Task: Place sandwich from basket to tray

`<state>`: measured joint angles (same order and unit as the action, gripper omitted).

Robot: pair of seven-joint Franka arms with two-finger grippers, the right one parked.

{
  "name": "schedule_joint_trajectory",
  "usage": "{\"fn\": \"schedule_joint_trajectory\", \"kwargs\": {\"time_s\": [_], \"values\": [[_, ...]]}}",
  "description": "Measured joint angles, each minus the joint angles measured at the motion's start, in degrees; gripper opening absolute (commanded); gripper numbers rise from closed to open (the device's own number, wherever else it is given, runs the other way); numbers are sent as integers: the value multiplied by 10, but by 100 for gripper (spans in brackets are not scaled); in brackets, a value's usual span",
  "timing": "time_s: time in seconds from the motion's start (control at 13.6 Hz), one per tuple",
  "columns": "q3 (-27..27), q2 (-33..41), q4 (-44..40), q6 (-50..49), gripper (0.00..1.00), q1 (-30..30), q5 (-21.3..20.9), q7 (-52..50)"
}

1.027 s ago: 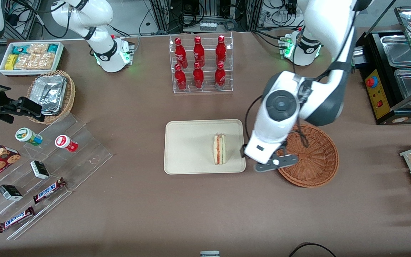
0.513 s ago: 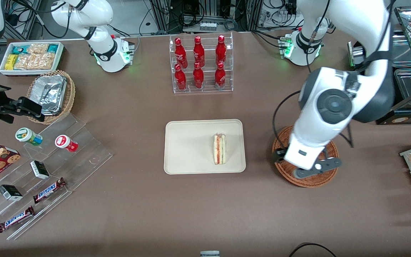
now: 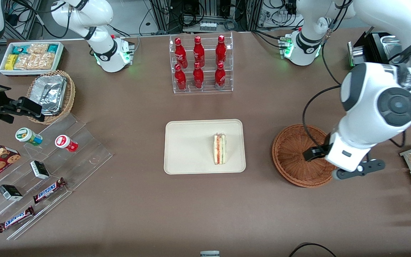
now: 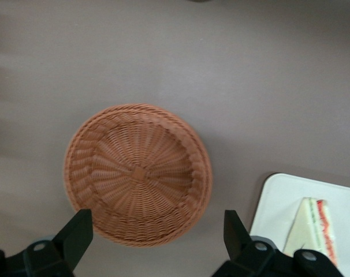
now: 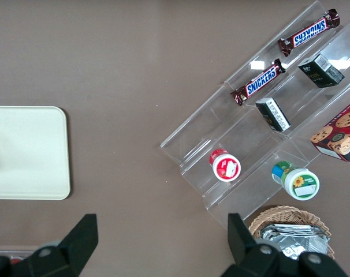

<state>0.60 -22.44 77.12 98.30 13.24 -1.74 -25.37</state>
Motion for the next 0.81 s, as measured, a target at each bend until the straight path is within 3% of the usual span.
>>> {"fn": "schedule_joint_trajectory", "kwargs": {"time_s": [0.81], "values": [[-1,85,9,-114,100,-84,5,131]]}}
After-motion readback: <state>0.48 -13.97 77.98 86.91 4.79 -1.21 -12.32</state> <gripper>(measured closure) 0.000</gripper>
